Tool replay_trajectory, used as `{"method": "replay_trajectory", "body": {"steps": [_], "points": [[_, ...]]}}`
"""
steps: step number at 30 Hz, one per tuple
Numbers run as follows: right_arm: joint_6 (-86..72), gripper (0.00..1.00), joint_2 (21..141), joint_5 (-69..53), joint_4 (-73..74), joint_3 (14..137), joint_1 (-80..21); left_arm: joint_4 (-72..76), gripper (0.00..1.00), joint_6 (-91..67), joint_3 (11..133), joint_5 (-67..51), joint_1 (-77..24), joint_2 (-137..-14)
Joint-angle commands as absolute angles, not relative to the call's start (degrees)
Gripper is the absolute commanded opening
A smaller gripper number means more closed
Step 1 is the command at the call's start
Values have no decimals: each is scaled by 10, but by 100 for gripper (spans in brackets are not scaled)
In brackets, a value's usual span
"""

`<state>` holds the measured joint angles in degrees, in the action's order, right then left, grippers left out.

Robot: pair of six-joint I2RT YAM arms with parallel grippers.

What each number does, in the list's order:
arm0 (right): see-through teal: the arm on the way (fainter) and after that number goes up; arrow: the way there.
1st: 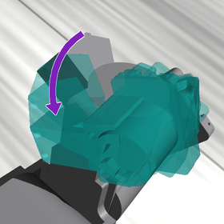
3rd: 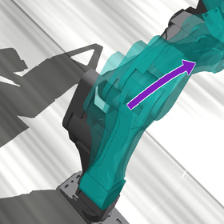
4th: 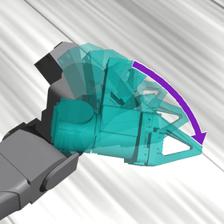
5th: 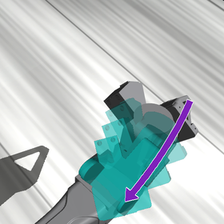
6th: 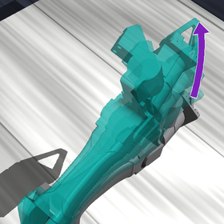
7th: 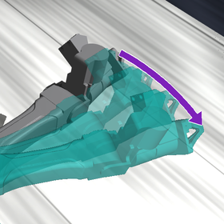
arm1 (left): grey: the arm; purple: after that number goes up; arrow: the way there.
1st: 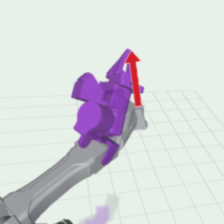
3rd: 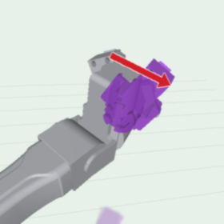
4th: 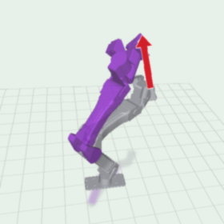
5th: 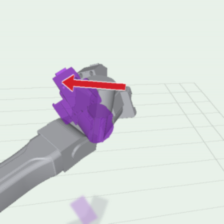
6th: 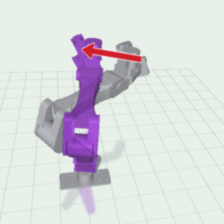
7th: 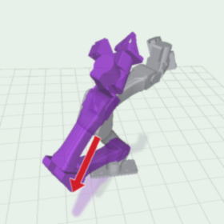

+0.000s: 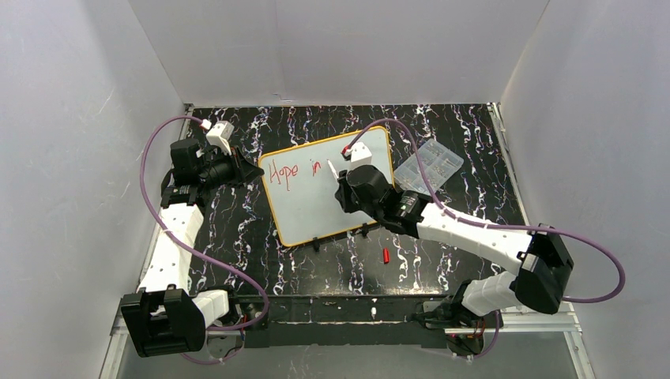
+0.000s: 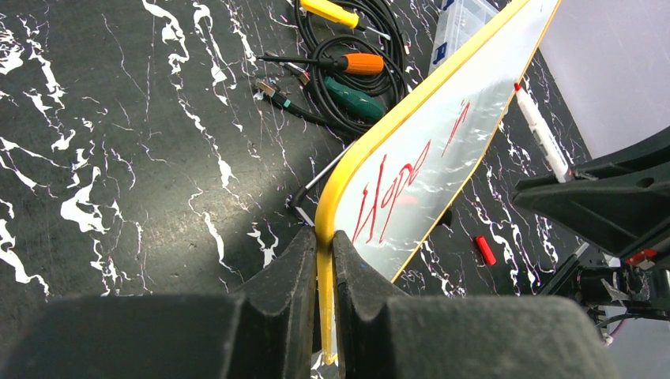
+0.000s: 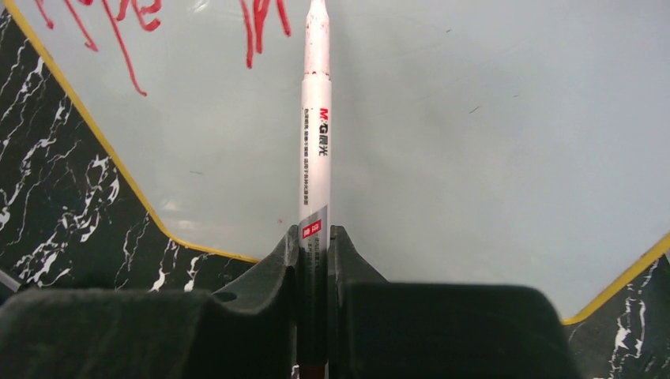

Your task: Write a sentence on the whiteboard

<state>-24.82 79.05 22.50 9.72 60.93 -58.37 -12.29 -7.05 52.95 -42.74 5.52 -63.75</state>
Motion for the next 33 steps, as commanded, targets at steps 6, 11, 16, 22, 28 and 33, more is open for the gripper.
{"method": "replay_trajectory", "body": {"steps": [6, 11, 16, 22, 28, 33], "points": [[-230, 1, 786, 242, 95, 624, -553, -126, 0, -64, 529, -450, 51, -624], [-230, 1, 793, 235, 96, 621, -547, -126, 0, -64, 529, -450, 51, -625], [-232, 1, 805, 224, 98, 626, -542, -126, 0, -64, 529, -450, 52, -626], [-230, 1, 815, 210, 103, 629, -542, -126, 0, -64, 529, -449, 51, -625], [-243, 1, 812, 186, 104, 607, -544, -126, 0, -64, 529, -448, 52, -624], [-255, 1, 806, 193, 113, 595, -546, -126, 0, -64, 528, -448, 52, -622]]}}
